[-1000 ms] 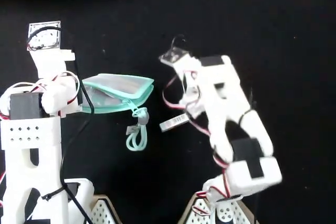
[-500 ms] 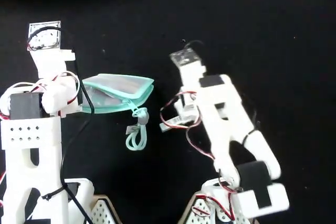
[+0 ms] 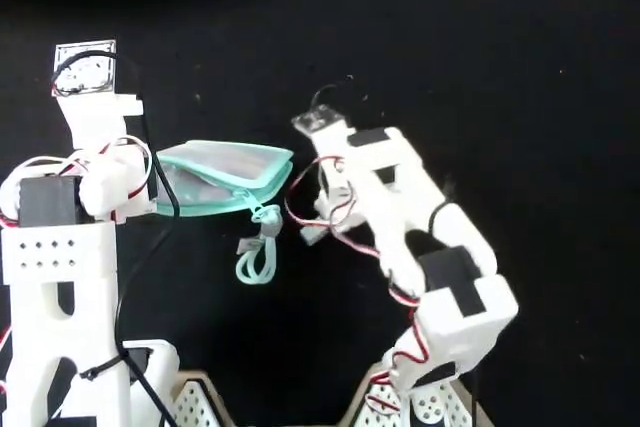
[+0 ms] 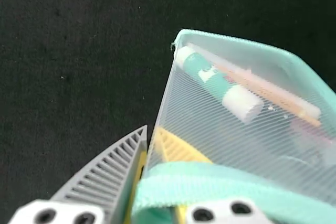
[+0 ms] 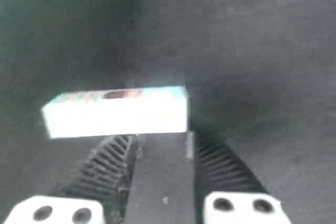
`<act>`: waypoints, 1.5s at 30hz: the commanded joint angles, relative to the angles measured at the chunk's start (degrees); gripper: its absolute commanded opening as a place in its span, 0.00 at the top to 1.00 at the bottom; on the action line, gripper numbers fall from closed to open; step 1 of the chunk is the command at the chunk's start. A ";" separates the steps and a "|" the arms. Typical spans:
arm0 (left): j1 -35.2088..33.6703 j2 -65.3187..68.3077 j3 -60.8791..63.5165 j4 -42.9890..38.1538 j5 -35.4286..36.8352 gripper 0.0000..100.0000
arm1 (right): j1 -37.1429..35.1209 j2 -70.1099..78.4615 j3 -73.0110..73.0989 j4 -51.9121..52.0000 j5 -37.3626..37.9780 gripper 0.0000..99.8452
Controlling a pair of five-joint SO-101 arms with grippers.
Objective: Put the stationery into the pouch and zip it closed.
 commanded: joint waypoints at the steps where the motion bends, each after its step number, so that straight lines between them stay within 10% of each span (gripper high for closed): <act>1: -0.66 0.62 0.22 -0.62 0.35 0.97 | 5.45 1.54 -6.64 -4.22 -1.58 0.92; 45: -0.75 0.09 0.13 -0.53 0.26 0.97 | -9.67 -8.66 -1.27 -5.36 -21.54 0.80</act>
